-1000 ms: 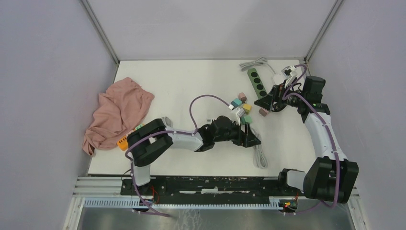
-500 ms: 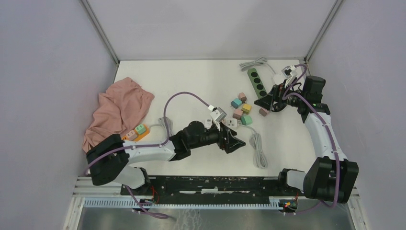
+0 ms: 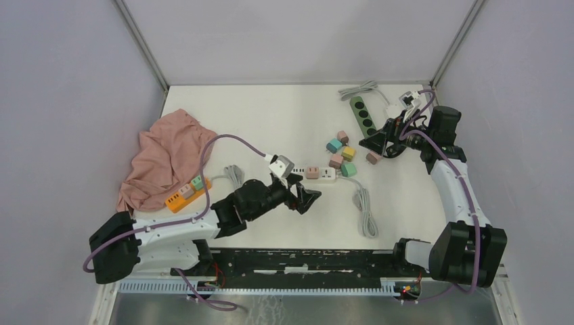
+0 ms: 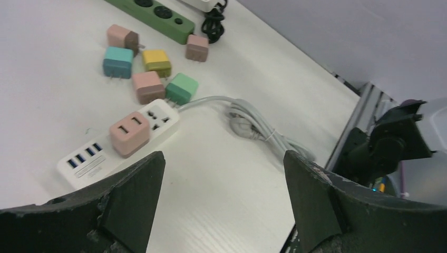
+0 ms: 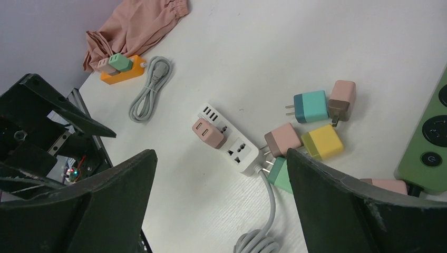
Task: Pull the plug off the socket
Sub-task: Move the socket to the center of the board.
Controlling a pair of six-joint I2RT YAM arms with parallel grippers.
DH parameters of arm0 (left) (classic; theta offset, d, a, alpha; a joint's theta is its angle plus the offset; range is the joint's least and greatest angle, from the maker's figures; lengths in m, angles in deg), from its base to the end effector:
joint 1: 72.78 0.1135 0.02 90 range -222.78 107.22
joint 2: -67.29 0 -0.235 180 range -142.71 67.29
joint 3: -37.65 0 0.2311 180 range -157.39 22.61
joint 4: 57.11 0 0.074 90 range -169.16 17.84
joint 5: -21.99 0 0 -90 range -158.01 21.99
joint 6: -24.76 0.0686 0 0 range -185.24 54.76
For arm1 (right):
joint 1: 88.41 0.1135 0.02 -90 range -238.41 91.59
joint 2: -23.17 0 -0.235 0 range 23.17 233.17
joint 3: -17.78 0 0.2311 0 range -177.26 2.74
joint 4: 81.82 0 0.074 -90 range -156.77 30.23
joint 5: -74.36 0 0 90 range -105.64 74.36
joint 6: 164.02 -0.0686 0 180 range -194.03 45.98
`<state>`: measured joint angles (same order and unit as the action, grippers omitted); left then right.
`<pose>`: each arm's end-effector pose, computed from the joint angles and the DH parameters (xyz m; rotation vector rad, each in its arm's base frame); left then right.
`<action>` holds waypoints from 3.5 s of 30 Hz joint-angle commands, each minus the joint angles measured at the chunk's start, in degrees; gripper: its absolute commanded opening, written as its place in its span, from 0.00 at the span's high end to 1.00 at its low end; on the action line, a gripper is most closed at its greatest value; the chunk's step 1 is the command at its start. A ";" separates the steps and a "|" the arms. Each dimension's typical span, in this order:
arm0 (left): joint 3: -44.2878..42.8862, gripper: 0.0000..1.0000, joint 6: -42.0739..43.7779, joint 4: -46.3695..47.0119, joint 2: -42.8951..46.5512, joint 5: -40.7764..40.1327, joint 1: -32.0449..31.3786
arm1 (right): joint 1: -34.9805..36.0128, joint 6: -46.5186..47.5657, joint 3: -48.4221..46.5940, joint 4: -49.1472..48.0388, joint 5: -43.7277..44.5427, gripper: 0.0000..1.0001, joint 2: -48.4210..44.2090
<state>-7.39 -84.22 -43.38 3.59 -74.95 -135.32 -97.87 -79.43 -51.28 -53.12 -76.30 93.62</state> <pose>0.1348 -0.2414 0.2380 0.5583 1.6595 -0.9669 0.2717 0.0153 0.2754 -0.3796 1.9175 1.0453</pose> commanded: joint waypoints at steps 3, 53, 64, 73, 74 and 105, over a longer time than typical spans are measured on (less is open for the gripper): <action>3.18 0.08 5.23 -3.27 5.89 -10.49 -0.11 | -0.20 -1.25 0.47 -4.28 -2.76 0.01 -0.10; 15.30 0.01 3.07 -2.66 12.82 -28.37 -0.08 | 42.44 46.18 -16.70 20.30 30.52 0.00 19.89; 20.23 0.01 2.52 -1.45 18.93 -28.46 -0.03 | 43.64 55.17 -23.30 22.57 32.80 0.19 31.37; 22.18 0.01 2.68 0.52 19.85 -26.37 -0.09 | 43.65 58.23 -25.74 27.42 32.49 0.57 35.54; 22.44 0.01 2.83 1.24 19.39 -26.29 -0.08 | 43.71 58.47 -25.37 27.61 32.40 0.58 35.41; 21.02 0.01 17.63 38.36 -14.61 7.30 -2.13 | 43.12 93.13 -7.60 46.38 18.48 1.00 18.70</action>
<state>16.80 -68.75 -14.60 -6.92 -67.89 -135.78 -54.55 14.73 -60.29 -5.91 -54.42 115.98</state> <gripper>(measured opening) 0.993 0.332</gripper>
